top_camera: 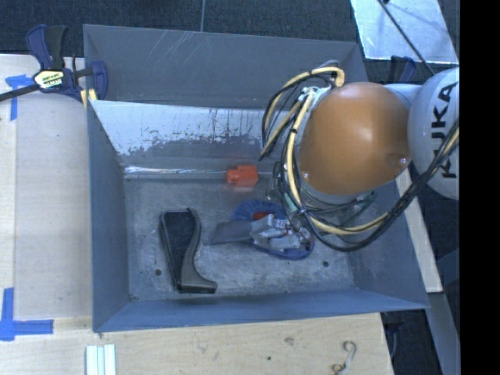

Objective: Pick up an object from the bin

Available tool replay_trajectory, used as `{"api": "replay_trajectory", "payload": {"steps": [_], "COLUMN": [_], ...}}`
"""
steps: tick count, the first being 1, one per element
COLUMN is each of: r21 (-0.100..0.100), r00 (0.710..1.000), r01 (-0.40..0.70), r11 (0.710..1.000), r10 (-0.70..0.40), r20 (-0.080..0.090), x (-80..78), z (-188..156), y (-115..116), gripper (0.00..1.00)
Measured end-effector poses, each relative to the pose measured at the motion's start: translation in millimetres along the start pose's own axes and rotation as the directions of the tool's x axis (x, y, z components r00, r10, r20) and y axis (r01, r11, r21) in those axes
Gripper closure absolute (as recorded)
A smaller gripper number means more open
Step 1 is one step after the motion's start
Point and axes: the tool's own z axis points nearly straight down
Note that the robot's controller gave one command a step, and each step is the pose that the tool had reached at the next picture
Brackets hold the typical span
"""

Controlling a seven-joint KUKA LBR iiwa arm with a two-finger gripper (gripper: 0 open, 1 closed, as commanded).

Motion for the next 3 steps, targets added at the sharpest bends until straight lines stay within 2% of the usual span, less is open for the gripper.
{"api": "replay_trajectory", "payload": {"steps": [1,2,3], "r21": [-0.009,-0.008,-0.007], "r00": [0.998,0.999,0.99], "r01": [-0.057,-0.05,-0.139], "r11": [0.998,0.999,0.99], "r10": [0.057,0.05,0.139], "r20": [-0.005,-0.004,-0.005], "x": [-2.2,-12.6,-6.2], "z": [44.2,56.4,62.5], "y": [-0.5,11.0,19.9], "gripper": [1.0,1.0,1.0]}}
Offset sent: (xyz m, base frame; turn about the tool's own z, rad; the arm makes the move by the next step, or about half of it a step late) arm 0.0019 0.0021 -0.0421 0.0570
